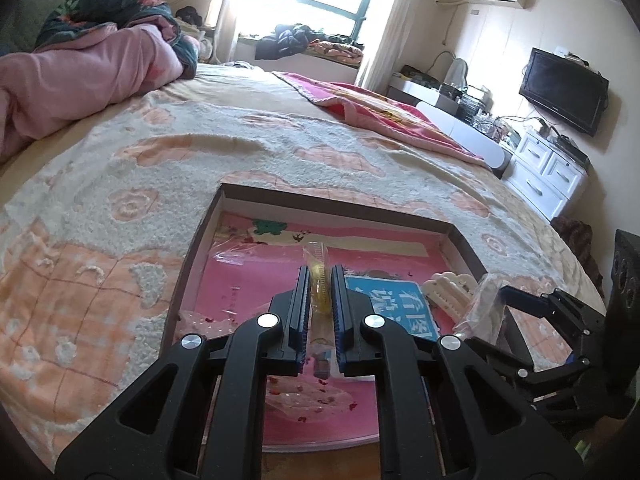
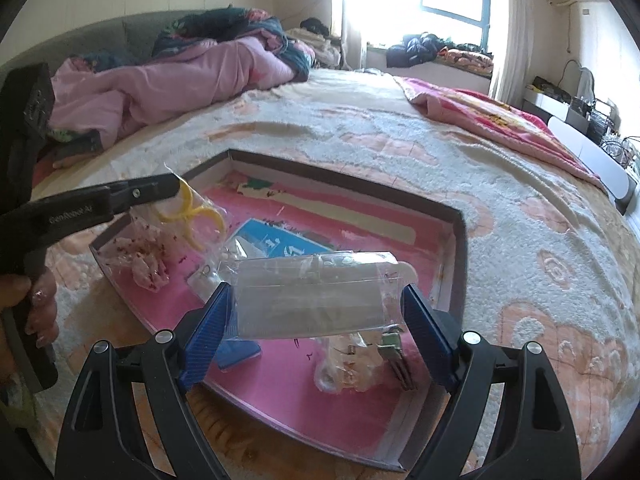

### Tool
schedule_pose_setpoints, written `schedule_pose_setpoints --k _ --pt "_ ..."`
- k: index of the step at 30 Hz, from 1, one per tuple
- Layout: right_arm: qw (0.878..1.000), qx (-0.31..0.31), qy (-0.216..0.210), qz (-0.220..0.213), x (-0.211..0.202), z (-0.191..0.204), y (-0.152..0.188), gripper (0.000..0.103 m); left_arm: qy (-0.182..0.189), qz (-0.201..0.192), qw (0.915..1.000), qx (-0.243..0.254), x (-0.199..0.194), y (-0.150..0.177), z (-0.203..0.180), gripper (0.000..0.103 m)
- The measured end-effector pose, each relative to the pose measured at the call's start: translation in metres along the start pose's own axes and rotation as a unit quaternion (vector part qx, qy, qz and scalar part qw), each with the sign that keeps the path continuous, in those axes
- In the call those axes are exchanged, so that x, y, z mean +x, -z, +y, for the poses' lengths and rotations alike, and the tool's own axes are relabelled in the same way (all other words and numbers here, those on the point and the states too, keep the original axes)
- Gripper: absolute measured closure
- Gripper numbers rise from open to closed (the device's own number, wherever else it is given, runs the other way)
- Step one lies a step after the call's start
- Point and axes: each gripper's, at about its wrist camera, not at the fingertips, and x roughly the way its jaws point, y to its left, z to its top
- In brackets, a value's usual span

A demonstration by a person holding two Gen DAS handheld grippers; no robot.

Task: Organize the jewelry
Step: 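Open the left gripper over the tray while the right releases the plastic sleeve inside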

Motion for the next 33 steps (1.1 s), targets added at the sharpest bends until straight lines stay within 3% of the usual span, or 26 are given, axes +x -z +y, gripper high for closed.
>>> schedule_pose_setpoints --k 11,25,33 --pt "0.999 -0.026 -0.003 0.038 0.016 0.009 0.002 0.019 -0.011 0.011 0.9994 -0.032 0.002 0.006 0.020 0.095" --pt "1.000 -0.004 -0.003 0.021 0.005 0.004 0.006 0.009 -0.028 0.026 0.9983 -0.045 -0.005 0.018 0.030 0.087" --pt "1.000 0.028 -0.003 0.000 -0.012 -0.008 0.010 0.008 -0.035 0.028 0.9981 -0.043 -0.013 0.021 0.027 0.060"
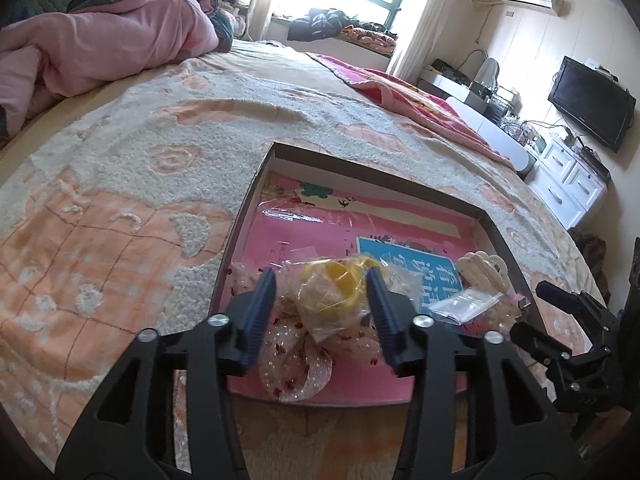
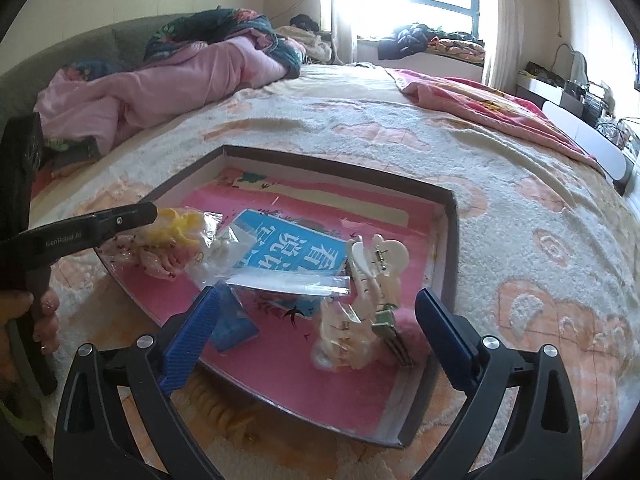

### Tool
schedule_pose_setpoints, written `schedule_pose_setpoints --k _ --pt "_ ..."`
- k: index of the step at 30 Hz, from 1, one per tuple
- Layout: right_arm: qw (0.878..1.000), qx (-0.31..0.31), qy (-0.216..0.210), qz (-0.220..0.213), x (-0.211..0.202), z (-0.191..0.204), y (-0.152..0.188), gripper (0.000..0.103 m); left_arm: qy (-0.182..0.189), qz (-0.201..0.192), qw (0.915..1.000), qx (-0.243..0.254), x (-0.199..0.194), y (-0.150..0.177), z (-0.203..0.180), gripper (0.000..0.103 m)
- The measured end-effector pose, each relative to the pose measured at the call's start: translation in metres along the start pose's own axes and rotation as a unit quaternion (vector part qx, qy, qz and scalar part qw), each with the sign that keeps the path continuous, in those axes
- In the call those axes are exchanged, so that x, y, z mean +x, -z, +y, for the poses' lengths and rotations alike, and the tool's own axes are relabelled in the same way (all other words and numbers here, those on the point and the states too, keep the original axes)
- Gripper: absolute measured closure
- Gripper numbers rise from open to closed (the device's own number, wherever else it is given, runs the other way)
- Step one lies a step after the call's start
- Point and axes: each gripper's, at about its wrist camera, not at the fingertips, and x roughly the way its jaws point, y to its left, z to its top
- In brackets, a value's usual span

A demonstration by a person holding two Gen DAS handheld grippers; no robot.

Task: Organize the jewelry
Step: 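Open the left gripper over the tray while the right releases the plastic sleeve inside, then withdraw both tools from the tray toward the last items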

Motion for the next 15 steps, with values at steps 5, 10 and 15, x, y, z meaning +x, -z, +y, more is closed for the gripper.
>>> schedule_pose_setpoints --k 5,10,15 --pt "1.000 0.010 0.000 -0.015 -0.014 -0.003 0.002 0.008 -0.006 -0.007 0.9999 0.008 -0.009 0.000 -0.005 0.044" --pt "1.000 0.016 0.004 -0.026 -0.025 -0.005 0.005 0.007 -0.009 -0.021 0.9997 0.013 -0.022 0.001 -0.011 0.029" --pt "0.999 0.019 0.007 -0.035 -0.037 -0.006 0.009 0.007 -0.010 -0.035 0.9992 0.017 -0.039 0.001 -0.017 0.016"
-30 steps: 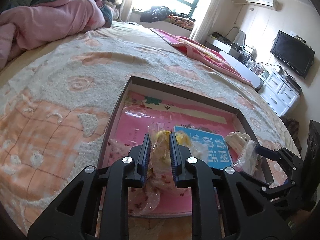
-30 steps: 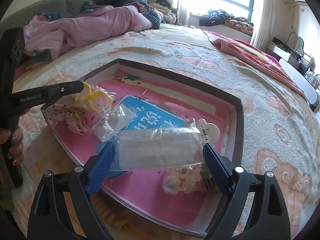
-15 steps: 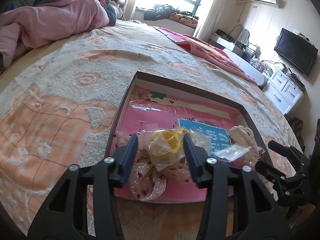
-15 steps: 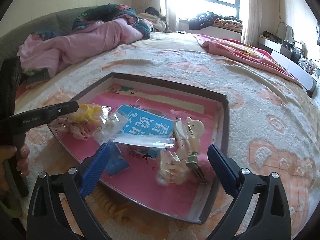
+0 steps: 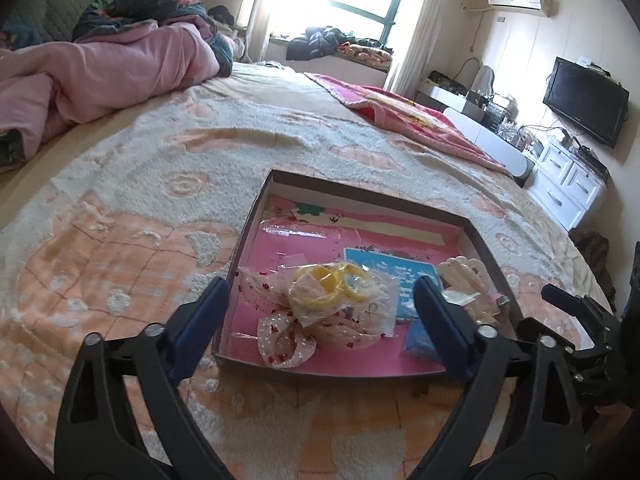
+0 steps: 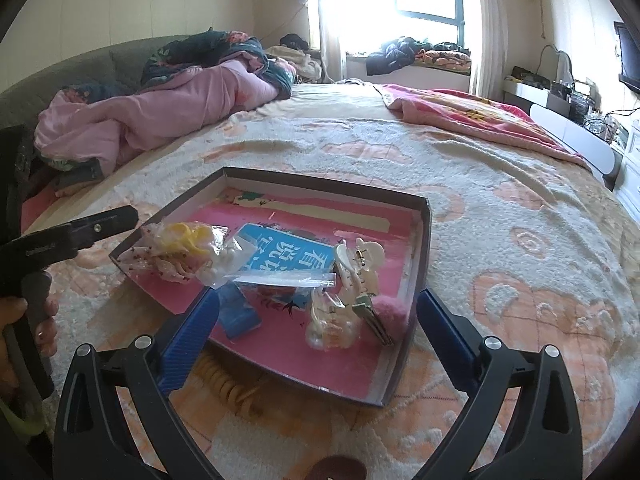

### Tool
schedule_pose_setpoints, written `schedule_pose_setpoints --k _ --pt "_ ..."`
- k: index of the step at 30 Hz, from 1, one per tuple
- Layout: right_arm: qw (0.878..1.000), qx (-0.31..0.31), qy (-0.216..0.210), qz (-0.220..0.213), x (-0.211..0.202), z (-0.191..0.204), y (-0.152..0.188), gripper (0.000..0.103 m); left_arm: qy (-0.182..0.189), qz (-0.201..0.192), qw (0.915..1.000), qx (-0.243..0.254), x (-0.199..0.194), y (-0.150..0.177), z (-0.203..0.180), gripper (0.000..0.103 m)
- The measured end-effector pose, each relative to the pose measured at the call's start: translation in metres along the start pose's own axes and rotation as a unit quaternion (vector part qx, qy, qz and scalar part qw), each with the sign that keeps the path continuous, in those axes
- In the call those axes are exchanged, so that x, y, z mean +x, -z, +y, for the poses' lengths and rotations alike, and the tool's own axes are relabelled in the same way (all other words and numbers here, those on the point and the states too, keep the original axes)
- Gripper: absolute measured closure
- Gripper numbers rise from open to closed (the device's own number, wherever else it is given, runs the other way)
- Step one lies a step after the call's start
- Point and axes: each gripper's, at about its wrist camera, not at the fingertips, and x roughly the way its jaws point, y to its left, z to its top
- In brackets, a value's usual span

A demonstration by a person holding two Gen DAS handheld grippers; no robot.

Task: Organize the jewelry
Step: 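Withdraw both tools from the tray toward the last items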

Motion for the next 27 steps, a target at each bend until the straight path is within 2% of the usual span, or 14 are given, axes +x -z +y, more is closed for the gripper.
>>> schedule_pose_setpoints --k 2,8,18,27 --pt "1.000 -0.001 0.002 -0.006 -0.006 0.001 0.001 0.007 0.001 -0.004 1.0000 0.001 -0.007 0.001 -0.003 0.012" --pt "1.000 0.001 0.008 -0.020 -0.022 0.004 0.007 0.007 -0.003 -0.010 0.9998 0.019 -0.022 0.006 -0.012 0.011" --pt "1.000 0.013 0.016 -0.013 -0.041 0.004 0.031 0.007 -0.003 -0.020 0.9987 0.046 -0.041 0.017 -0.025 0.011" --pt "0.999 0.023 0.023 -0.002 -0.054 0.001 0.052 0.007 -0.002 -0.008 0.9979 0.064 -0.047 0.033 -0.031 0.011"
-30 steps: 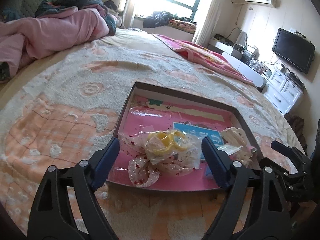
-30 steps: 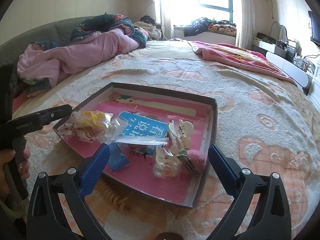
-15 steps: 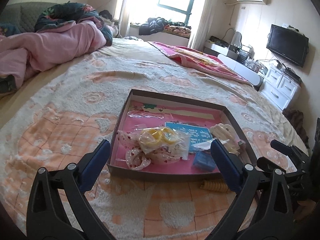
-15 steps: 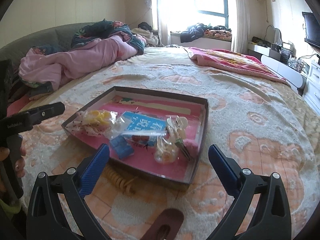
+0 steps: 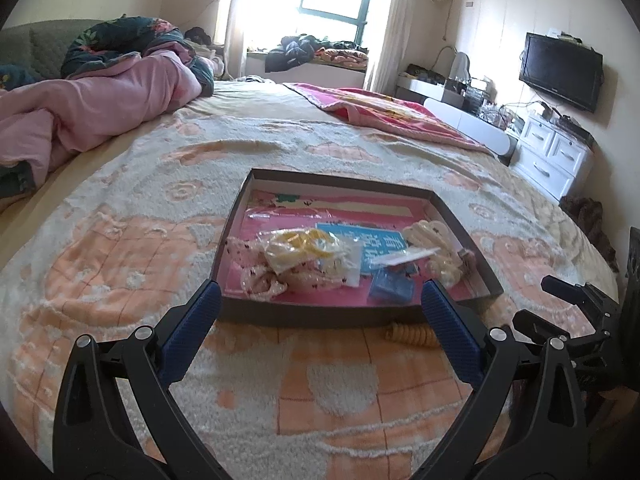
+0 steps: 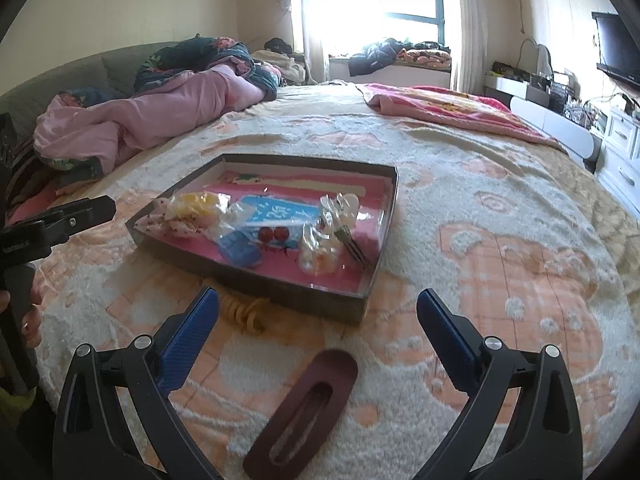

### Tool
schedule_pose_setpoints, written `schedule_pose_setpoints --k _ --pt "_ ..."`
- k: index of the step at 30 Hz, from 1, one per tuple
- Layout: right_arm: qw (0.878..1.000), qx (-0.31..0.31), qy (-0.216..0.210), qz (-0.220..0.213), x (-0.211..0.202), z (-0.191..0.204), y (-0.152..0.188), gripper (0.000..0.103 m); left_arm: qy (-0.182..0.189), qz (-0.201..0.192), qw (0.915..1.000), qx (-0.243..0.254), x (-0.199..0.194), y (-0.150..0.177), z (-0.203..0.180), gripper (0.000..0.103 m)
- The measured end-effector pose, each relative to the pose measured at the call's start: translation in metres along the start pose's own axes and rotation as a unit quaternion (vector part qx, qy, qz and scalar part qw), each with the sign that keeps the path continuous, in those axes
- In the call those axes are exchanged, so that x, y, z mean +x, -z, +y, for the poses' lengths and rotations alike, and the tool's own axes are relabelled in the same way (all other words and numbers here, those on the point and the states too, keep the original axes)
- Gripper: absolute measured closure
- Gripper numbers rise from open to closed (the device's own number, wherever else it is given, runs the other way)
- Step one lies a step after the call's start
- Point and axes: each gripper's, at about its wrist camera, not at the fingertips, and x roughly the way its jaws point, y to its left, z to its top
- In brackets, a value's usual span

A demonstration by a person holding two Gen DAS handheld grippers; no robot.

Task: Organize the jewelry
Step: 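Withdraw both tools from the tray toward the last items, then grasp the dark brown hair clip with the right gripper while the left grasps the orange spiral tie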

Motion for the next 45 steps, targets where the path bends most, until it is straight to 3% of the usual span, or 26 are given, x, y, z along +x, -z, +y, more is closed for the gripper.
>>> schedule_pose_setpoints --k 6,16,22,29,32,39,45 --pt "1.000 0.008 0.001 0.011 -0.007 -0.002 0.012 0.007 0.003 0.013 0.9998 0.011 0.001 0.010 -0.006 0.011" --pt "0.997 0.032 -0.003 0.073 0.005 -0.001 0.040 0.008 0.011 0.044 0.9977 0.050 0.015 0.028 -0.025 0.011" --pt "0.994 0.039 -0.005 0.102 0.017 0.001 0.051 0.021 0.024 0.070 0.9945 0.075 0.032 0.037 -0.044 0.011" --pt "0.995 0.033 0.003 0.097 0.015 -0.002 0.051 0.057 0.043 0.095 0.9912 0.082 0.053 0.042 -0.059 0.011" --pt "0.996 0.018 0.027 0.086 0.010 -0.003 0.049 0.071 0.054 0.104 0.9901 0.077 0.063 0.040 -0.065 0.011" --pt "0.995 0.063 0.038 0.071 0.003 -0.031 0.043 0.072 0.066 0.123 0.9872 0.077 0.083 0.041 -0.078 0.012" --pt "0.995 0.074 0.036 0.049 -0.005 -0.038 0.036 0.072 0.050 0.140 0.9862 0.073 0.095 0.041 -0.087 0.012"
